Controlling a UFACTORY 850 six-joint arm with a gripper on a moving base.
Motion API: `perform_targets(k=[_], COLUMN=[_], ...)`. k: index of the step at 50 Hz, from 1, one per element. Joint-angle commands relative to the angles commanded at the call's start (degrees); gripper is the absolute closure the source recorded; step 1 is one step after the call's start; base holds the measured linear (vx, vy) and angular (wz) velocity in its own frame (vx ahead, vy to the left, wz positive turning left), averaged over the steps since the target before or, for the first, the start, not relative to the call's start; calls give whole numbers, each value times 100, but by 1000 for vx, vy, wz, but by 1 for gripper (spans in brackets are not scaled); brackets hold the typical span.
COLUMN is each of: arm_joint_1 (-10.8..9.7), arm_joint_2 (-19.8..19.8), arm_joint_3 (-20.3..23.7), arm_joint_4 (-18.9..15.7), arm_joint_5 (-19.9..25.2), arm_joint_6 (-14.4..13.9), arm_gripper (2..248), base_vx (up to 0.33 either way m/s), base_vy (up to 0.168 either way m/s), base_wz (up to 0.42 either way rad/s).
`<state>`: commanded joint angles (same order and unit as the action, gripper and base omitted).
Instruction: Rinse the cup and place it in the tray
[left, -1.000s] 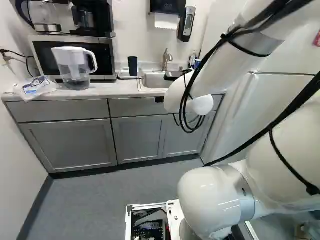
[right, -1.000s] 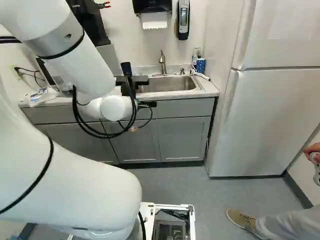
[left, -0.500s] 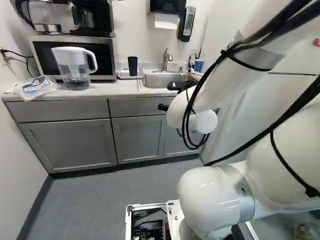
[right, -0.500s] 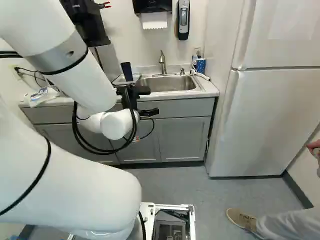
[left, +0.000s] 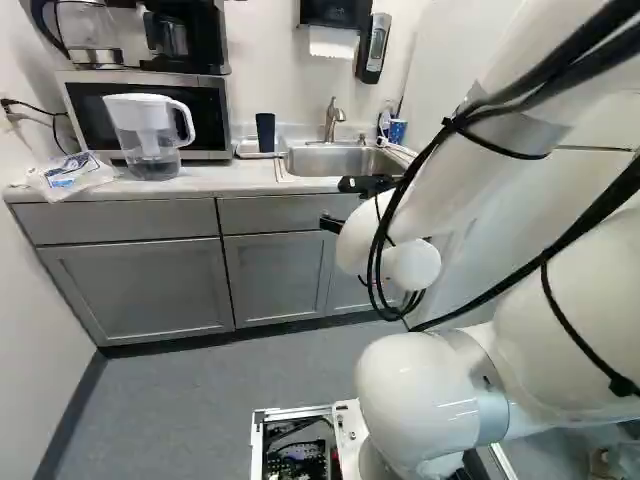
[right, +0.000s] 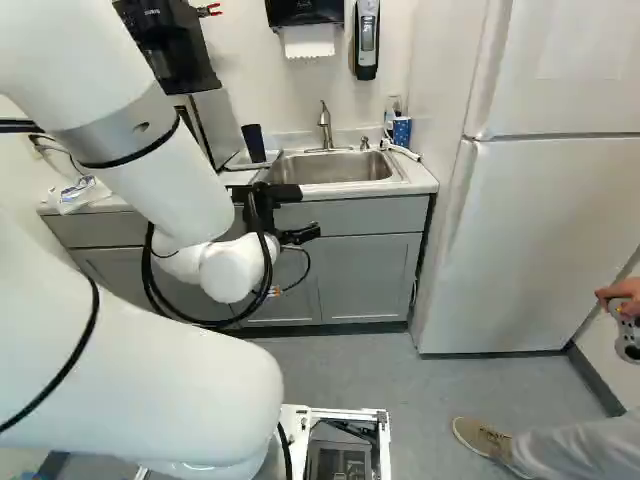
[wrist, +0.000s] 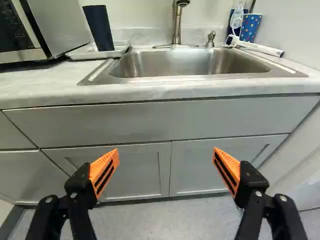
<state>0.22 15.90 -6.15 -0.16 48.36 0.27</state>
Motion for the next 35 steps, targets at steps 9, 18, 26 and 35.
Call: perform_targets(k=[9,18,26,35], arm_joint_1=[-14,-22,-22,-22], arm_joint_2=[6,10,10,10], arm_joint_3=[74,111,115,115], arm_joint_4=[10,15,16,16], arm_joint_5=[104,157,164,164], arm_joint_6=[-17,-26,-27,-27], arm_gripper=[3,3,3,3], base_vx=[0,0,0,0], base_vy=[0,0,0,0], base_wz=[0,0,0,0])
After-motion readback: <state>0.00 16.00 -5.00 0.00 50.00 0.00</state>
